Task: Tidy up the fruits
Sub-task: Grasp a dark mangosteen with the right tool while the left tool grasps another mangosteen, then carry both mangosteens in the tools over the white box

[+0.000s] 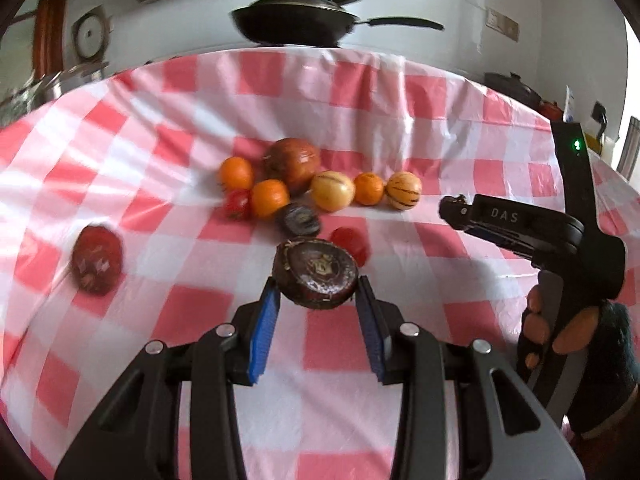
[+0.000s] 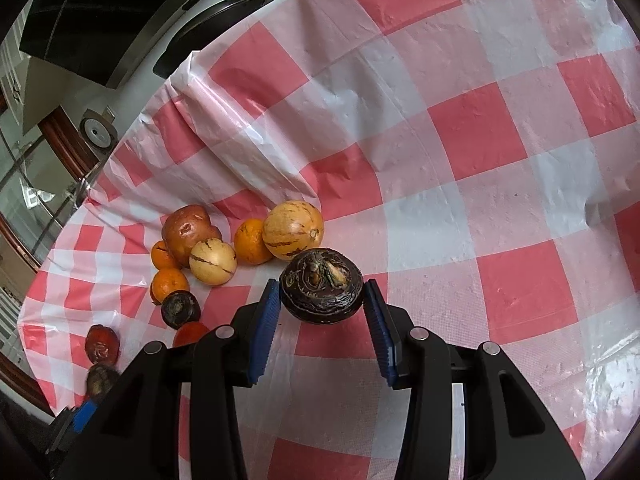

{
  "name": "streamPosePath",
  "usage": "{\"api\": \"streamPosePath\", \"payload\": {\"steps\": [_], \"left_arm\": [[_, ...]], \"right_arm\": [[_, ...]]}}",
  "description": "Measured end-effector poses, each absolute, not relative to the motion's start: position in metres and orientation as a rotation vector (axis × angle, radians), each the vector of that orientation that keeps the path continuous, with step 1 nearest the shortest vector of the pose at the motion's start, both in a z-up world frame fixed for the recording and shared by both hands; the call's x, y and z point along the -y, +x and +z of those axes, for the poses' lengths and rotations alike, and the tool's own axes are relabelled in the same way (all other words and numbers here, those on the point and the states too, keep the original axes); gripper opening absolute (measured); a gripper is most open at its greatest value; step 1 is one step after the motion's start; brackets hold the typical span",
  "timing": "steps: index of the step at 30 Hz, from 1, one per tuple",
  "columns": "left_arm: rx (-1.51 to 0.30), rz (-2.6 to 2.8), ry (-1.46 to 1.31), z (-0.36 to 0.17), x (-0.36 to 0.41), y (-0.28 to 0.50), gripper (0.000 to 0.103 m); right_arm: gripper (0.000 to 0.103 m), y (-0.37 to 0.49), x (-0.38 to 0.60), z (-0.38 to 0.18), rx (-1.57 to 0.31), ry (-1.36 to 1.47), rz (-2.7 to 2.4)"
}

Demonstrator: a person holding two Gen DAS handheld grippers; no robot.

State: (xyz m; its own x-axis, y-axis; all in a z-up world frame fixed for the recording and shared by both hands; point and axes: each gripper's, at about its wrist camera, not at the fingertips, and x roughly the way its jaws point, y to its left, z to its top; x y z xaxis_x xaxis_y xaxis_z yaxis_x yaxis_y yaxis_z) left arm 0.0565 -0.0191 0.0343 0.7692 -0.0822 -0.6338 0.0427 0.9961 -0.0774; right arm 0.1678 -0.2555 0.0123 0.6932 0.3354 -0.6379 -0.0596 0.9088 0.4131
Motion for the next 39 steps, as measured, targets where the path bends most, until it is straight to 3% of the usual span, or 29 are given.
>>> {"api": "streamPosePath", "payload": {"steps": [19, 39], "left_arm": [[-0.609, 0.025, -0.234, 0.043, -0.057, -0.023, 0.039], [-0.634, 0.060, -0.199, 0.039, -0.104, -0.135, 0.039]], "right_arm": [[0.043, 0.017, 0.146, 0.040, -0.754, 0.106, 0.305], [0.043, -0.063, 0.093, 0.053, -0.684, -0.154, 0.318]]}}
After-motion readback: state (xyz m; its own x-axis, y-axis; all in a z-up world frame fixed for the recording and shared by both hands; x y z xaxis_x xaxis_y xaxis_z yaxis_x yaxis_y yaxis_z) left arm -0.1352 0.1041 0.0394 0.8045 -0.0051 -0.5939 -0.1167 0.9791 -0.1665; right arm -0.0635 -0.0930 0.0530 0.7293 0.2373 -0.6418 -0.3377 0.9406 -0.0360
